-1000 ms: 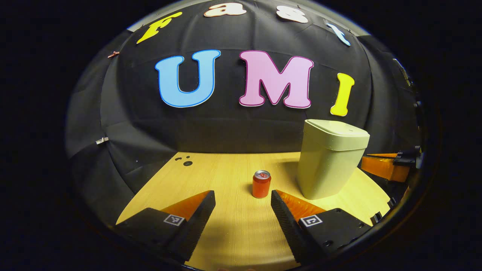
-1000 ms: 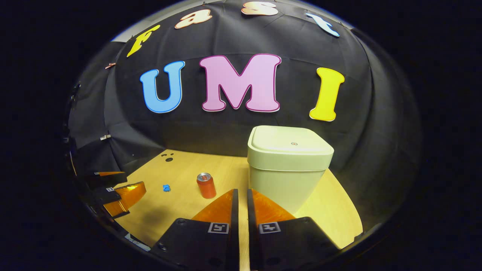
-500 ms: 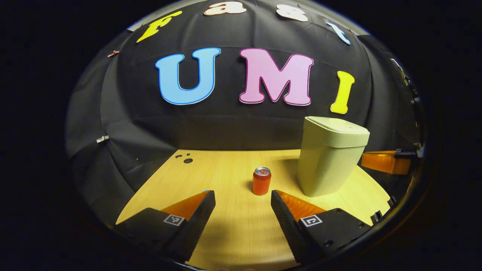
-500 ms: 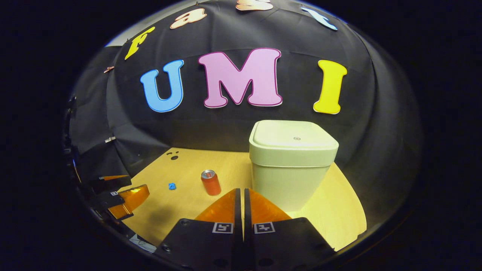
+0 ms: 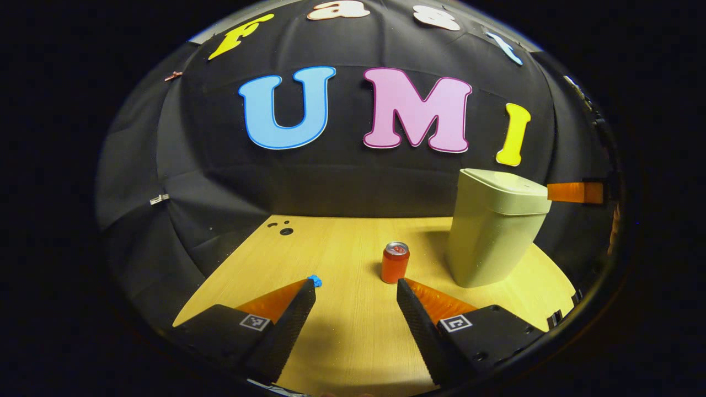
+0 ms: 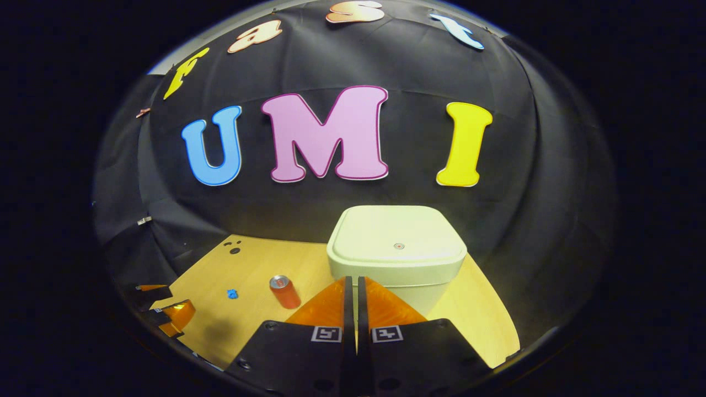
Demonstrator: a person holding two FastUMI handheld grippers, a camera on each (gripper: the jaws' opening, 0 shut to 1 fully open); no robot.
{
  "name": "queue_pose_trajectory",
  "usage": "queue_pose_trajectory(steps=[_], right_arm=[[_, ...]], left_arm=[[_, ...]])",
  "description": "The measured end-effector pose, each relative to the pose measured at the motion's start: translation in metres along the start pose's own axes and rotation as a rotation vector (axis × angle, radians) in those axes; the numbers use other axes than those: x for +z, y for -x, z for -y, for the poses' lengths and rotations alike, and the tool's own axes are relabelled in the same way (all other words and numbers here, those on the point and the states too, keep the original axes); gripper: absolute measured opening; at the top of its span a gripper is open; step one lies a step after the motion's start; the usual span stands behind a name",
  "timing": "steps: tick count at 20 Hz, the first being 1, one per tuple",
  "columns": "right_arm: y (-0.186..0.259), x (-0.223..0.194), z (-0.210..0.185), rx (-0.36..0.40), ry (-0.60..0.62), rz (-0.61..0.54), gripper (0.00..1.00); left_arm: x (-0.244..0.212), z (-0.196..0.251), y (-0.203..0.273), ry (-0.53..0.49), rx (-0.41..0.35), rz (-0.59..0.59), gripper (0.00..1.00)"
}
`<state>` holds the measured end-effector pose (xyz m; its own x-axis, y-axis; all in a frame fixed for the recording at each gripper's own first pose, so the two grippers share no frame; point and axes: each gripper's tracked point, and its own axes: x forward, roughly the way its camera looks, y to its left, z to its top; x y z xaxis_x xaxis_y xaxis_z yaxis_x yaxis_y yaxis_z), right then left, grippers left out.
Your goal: Press the lid of the desktop garbage bin to open it, pick up the crumpled paper on the desktop and throw it into the bin, then pick up the pop can on the desktop and drop it into the bin, and finally close the garbage bin lid.
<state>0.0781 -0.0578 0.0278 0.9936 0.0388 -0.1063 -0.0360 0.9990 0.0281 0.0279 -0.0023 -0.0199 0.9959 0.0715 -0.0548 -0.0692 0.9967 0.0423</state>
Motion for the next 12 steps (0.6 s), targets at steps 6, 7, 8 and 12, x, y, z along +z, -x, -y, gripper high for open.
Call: queue_pose_trajectory(steps=[6,7,8,12], right_arm=[[-0.029,0.027,0.024,-0.044,0.029,0.043,0.05],[-0.035,0.03,0.028,-0.049,0.028,0.047,0.05],[-0.04,0.031,0.03,-0.054,0.024,0.05,0.05],[-0.06,0.031,0.038,-0.073,0.019,0.041,0.05]], left_arm=[[-0.004,-0.026,0.009,0.02,0.076,-0.005,0.96],[-0.007,-0.029,0.011,0.027,0.088,-0.012,0.96],[-0.009,-0.033,0.013,0.032,0.099,-0.019,0.96],[-0.015,-0.052,0.022,0.046,0.161,-0.025,0.96]])
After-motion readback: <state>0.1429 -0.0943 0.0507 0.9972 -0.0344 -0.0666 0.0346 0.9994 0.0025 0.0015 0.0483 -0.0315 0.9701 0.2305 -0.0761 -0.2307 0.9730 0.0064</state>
